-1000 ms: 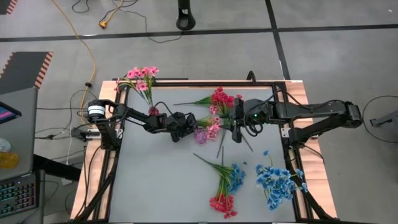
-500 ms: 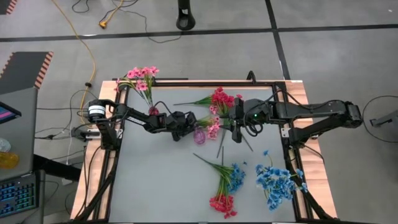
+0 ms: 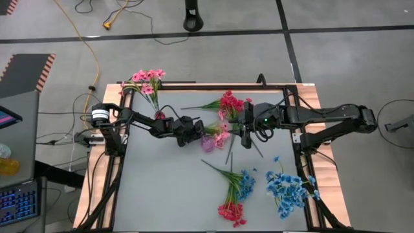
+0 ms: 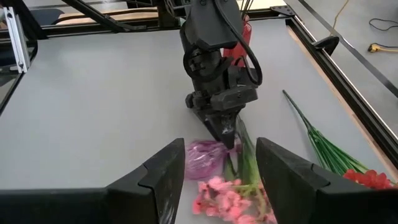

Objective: Sort flowers into vase by color
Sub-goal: Adjust the pink vase, then adjust the purple vase

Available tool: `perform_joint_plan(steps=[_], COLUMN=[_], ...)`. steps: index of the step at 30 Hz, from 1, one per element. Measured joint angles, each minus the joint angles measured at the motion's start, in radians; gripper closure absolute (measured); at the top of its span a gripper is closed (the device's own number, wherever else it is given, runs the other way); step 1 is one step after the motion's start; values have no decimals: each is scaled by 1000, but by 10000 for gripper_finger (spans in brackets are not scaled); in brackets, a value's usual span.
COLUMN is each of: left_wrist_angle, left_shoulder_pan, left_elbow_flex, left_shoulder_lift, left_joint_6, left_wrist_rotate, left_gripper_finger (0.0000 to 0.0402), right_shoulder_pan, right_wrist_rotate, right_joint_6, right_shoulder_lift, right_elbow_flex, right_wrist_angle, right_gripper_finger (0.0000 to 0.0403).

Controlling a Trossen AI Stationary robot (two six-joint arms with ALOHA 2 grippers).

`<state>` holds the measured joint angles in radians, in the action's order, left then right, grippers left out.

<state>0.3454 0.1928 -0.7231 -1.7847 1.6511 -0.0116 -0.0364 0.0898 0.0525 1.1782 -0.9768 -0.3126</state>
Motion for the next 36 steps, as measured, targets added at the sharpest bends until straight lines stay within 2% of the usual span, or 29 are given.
perform_joint_plan(steps=[12,18,24,30,36], left_wrist_angle=[-7,-24,-12,19,32], left_shoulder_pan=[3,3,3,3,3], left_elbow_flex=[0,-2,-1,1,3], left_shoulder_lift=[0,3,3,2,22], left_joint_6=[13,-23,-71,-130,-267], left_wrist_rotate=[-18,-22,-40,-35,-26], left_gripper_finger=[240,277,315,314,313], right_shoulder_pan=[0,0,0,0,0], right_wrist_rotate=[0,0,0,0,1], right_joint_6=[0,0,0,0,0], right_shoulder_lift=[0,0,0,0,0], right_elbow_flex=[0,0,0,0,0], right_wrist_angle=[0,0,0,-1,-5], right_gripper_finger=[179,179,179,179,179])
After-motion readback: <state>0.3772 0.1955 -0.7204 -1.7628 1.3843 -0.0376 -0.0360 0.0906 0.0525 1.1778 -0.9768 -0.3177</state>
